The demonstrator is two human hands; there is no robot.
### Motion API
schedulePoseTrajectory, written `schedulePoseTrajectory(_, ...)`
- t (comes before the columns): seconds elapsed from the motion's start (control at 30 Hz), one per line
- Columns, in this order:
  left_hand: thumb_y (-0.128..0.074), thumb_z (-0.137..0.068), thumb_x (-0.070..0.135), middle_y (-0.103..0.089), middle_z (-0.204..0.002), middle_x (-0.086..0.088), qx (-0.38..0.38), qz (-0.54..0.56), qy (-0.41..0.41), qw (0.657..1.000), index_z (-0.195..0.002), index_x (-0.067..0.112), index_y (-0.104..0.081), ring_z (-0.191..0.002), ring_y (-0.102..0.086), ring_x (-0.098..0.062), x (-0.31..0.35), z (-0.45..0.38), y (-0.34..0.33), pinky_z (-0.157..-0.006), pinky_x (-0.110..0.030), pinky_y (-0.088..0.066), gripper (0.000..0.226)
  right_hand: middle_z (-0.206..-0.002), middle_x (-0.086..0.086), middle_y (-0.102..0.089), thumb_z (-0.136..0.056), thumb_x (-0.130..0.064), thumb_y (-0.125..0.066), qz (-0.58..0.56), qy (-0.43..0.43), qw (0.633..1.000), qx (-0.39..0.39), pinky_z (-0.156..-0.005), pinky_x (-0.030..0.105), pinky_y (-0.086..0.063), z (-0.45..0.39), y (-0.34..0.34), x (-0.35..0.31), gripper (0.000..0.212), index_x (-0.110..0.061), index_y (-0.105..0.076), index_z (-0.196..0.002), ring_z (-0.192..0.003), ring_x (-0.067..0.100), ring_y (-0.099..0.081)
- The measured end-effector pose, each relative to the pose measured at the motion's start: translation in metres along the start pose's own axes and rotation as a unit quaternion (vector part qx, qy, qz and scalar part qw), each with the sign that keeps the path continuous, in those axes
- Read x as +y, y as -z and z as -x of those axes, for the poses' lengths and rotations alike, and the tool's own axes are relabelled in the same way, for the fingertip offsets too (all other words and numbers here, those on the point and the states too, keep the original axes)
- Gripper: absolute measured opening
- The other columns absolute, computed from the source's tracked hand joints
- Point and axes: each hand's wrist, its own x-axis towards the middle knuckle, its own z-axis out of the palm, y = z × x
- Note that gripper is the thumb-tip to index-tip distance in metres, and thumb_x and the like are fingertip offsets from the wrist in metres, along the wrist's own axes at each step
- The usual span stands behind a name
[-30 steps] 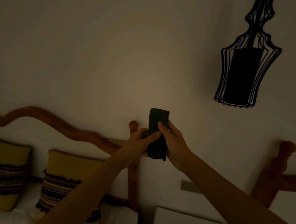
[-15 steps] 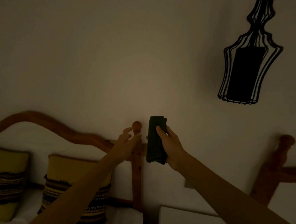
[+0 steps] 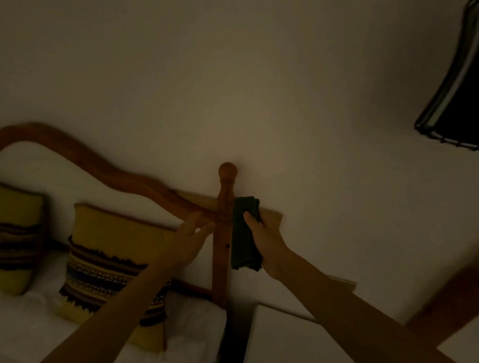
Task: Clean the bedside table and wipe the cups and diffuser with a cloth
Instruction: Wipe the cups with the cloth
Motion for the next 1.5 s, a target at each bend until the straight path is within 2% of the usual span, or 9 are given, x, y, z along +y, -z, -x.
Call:
schedulePoseTrajectory(0.13,-0.052,-0.1,0.039,-0.021,-0.163,-0.001,-0.013,0.018,0.096,0.995,-0.157,0.022,-0.019,-0.147,-0.027,-0.026,-0.04,-0.015,0.003,-0.116,-0.047,-0.034,0.069,-0.121,0.004,-0.068,-0.092,-0.045,-0.066,0.04,-0.024,0.999,-0.02,-0.093,0.049,-0.057,-0.05,0.011,0.036,0.055,-0.028,-0.051,-0.142,-0.105,0.028,-0.069)
schedulePoseTrajectory(0.4,-0.056,-0.101,0.028,-0.056,-0.119,0.016,0.085,0.012,0.206,0.975,-0.134,0.028,-0.045,-0.128,-0.051,-0.021,-0.154,0.018,0.01,-0.084,-0.018,-0.048,0.035,-0.149,0.002,-0.048,-0.093,-0.051,-0.062,0.18,-0.113,0.974,-0.083,-0.11,0.048,-0.044,-0.108,0.007,0.155,0.068,-0.03,-0.037,-0.152,-0.128,0.027,-0.053)
schedulePoseTrajectory(0.5,-0.058,-0.099,0.019,-0.062,-0.121,-0.004,0.149,-0.027,0.248,0.957,-0.128,0.015,-0.056,-0.116,-0.057,-0.023,-0.191,0.034,0.013,-0.095,-0.037,-0.048,0.029,-0.151,0.002,-0.046,-0.093,-0.053,-0.061,0.209,-0.142,0.96,-0.124,-0.11,0.048,-0.044,-0.119,0.001,0.192,0.068,-0.032,-0.036,-0.152,-0.13,0.027,-0.051)
schedulePoseTrajectory(0.67,-0.061,-0.096,0.03,-0.053,-0.131,-0.017,0.199,-0.15,0.379,0.891,-0.141,0.014,-0.047,-0.125,-0.044,-0.033,-0.272,0.068,0.019,-0.108,-0.041,-0.036,0.051,-0.145,-0.006,-0.048,-0.095,-0.049,-0.061,0.253,-0.176,0.938,-0.158,-0.075,0.014,-0.05,-0.128,-0.011,0.264,0.061,-0.038,-0.037,-0.15,-0.101,0.005,-0.058)
schedulePoseTrajectory(0.73,-0.062,-0.094,0.03,-0.052,-0.133,-0.023,0.192,-0.198,0.415,0.867,-0.143,0.008,-0.042,-0.128,-0.04,-0.036,-0.314,0.087,0.023,-0.11,-0.041,-0.028,0.057,-0.141,-0.004,-0.052,-0.094,-0.048,-0.063,0.262,-0.207,0.926,-0.176,-0.071,0.022,-0.057,-0.129,-0.016,0.3,0.059,-0.04,-0.04,-0.148,-0.097,0.007,-0.06)
schedulePoseTrajectory(0.83,-0.066,-0.091,0.033,-0.039,-0.146,-0.026,0.2,-0.253,0.435,0.84,-0.148,0.002,-0.034,-0.14,-0.029,-0.038,-0.361,0.11,0.034,-0.117,-0.042,-0.017,0.072,-0.145,-0.001,-0.052,-0.093,-0.048,-0.064,0.264,-0.236,0.916,-0.188,-0.099,0.044,-0.054,-0.129,-0.021,0.338,0.06,-0.039,-0.04,-0.148,-0.118,0.023,-0.059)
schedulePoseTrajectory(0.97,-0.075,-0.083,0.042,-0.017,-0.158,-0.025,0.168,-0.295,0.458,0.821,-0.155,0.004,-0.018,-0.148,-0.011,-0.041,-0.429,0.13,0.05,-0.12,-0.048,-0.014,0.099,-0.148,-0.001,-0.049,-0.094,-0.049,-0.062,0.287,-0.25,0.902,-0.202,-0.106,0.045,-0.049,-0.126,-0.031,0.4,0.06,-0.038,-0.04,-0.148,-0.125,0.023,-0.055)
schedulePoseTrajectory(1.33,-0.083,-0.076,0.039,-0.032,-0.149,-0.025,0.092,-0.31,0.471,0.821,-0.152,0.0,-0.018,-0.137,-0.028,-0.044,-0.504,0.129,0.056,-0.115,-0.049,-0.028,0.107,-0.106,-0.023,-0.06,-0.094,-0.044,-0.063,0.284,-0.279,0.896,-0.197,-0.063,0.013,-0.052,-0.108,-0.045,0.473,0.035,-0.049,-0.051,-0.127,-0.095,0.003,-0.062)
schedulePoseTrajectory(1.5,-0.089,-0.067,0.039,-0.036,-0.142,-0.023,0.103,-0.312,0.468,0.82,-0.146,0.002,-0.027,-0.13,-0.035,-0.043,-0.506,0.128,0.053,-0.108,-0.05,-0.037,0.108,-0.113,-0.02,-0.061,-0.095,-0.044,-0.063,0.282,-0.268,0.898,-0.205,-0.076,0.021,-0.053,-0.113,-0.053,0.474,0.038,-0.043,-0.054,-0.132,-0.102,0.006,-0.062)
